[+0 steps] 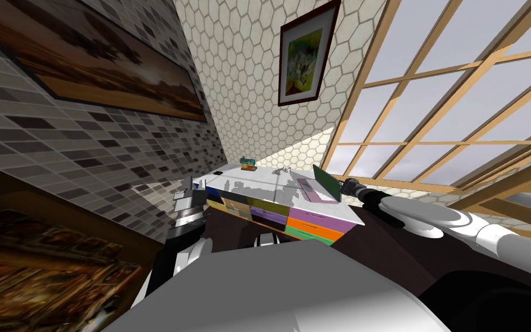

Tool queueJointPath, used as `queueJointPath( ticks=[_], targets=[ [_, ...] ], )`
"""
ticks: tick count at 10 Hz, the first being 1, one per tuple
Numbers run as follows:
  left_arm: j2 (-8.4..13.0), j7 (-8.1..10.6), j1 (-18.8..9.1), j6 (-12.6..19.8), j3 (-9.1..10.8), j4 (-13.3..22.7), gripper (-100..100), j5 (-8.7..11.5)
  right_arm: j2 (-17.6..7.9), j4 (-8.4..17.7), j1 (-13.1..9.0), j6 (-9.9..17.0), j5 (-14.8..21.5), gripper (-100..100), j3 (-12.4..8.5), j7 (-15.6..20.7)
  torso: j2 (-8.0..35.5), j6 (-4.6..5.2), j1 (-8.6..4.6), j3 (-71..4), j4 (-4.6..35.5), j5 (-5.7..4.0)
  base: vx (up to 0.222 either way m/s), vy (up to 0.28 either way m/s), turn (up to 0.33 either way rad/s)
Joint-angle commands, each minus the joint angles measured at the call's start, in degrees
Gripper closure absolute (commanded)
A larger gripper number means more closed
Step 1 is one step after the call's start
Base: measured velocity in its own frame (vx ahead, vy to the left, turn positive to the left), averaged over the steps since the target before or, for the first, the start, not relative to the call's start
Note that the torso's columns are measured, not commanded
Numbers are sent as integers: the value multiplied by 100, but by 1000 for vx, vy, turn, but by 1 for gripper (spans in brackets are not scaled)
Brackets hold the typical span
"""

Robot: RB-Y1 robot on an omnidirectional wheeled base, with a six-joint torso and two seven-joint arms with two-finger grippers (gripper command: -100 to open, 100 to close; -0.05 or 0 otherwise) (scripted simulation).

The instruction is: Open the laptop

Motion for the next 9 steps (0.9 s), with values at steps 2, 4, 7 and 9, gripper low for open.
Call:
queueJointPath(
  ticks=[2,4,7,9],
  targets=[
    [0,0,-1,0,0,0,0,0,304,96,-3,462,511,100,311,360,0,3,8,3,-4,-6,13,71,125],
    [0,0,0,0,0,0,0,0,406,128,-4,616,700,100,415,481,-12,4,1,-5,-11,-11,17,72,58],
    [0,0,0,0,0,0,0,0,710,224,-7,1077,1225,100,726,841,-6,0,-2,0,-6,-10,12,57,91],
    [0,0,0,0,0,0,0,0,812,256,-8,1231,1400,100,830,961,-7,3,15,-2,-7,-5,22,61,76]
  ],
)
